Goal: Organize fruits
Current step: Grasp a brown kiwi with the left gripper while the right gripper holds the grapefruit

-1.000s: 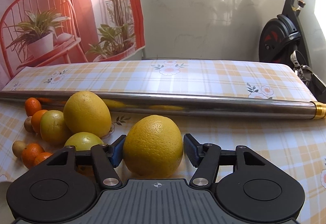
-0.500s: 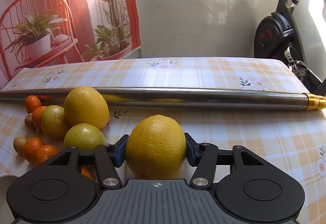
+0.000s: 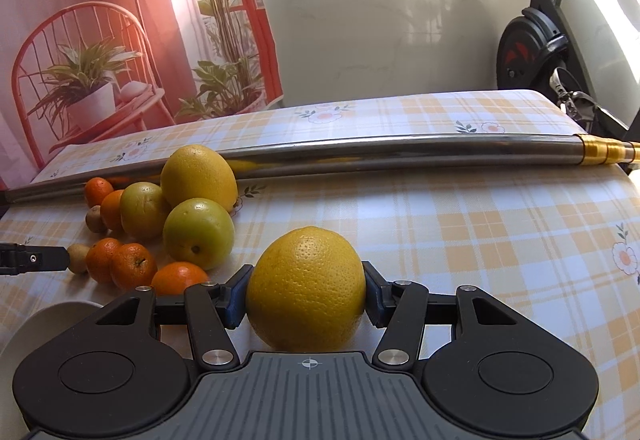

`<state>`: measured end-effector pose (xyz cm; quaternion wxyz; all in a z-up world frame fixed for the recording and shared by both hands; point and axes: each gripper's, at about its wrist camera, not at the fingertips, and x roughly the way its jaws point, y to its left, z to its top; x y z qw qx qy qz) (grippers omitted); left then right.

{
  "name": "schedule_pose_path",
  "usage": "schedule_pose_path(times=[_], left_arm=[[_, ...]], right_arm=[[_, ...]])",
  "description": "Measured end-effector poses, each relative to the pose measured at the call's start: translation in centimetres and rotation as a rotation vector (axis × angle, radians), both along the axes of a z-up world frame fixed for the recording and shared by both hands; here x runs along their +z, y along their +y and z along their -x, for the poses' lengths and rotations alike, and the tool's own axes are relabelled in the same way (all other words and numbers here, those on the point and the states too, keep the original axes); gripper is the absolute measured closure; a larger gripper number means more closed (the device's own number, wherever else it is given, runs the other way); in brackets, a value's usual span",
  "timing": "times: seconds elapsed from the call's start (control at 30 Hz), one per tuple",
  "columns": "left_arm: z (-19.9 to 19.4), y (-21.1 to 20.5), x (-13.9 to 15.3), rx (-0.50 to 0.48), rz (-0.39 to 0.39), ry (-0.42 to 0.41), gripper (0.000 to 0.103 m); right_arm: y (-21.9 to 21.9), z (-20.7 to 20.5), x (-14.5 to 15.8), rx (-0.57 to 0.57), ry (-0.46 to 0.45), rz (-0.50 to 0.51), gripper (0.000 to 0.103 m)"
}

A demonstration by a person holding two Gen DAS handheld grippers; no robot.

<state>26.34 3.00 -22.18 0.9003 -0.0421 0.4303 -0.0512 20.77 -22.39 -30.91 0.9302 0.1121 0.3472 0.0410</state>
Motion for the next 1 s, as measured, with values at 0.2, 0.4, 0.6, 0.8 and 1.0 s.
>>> schedule_pose_path(times=[0.2,0.4,0.6,0.8,1.0], left_arm=[[-0.6,0.0,-1.0,-0.021,0.05,0.001,0.051],[-0.8,-0.6,-1.4,-0.035,0.07,-0.006,0.064],[-0.9,-0.9,-1.5,-0.034,0.068,-0.017,0.064],[-0.4,-0.8,-1.4,-0.062,0.091,-0.008,0.075],[0.6,-0.9,-0.9,-0.068,0.086,-0.031,0.075]], right_arm=[[0.5,1.5,-0.5,-0.005,-0.05,0.039,0.051],[0.4,1.7,-0.7,-0.014,-0.067,0.025,0.051],[0.4,1.8,-0.8,-0.018,-0.074,0.017,0.051],[-0.1,1.9,-0.9,-0.016,-0.082,-0.006,0.051],[-0.1,1.9,-0.9,-0.018,-0.084,-0.012,0.051]])
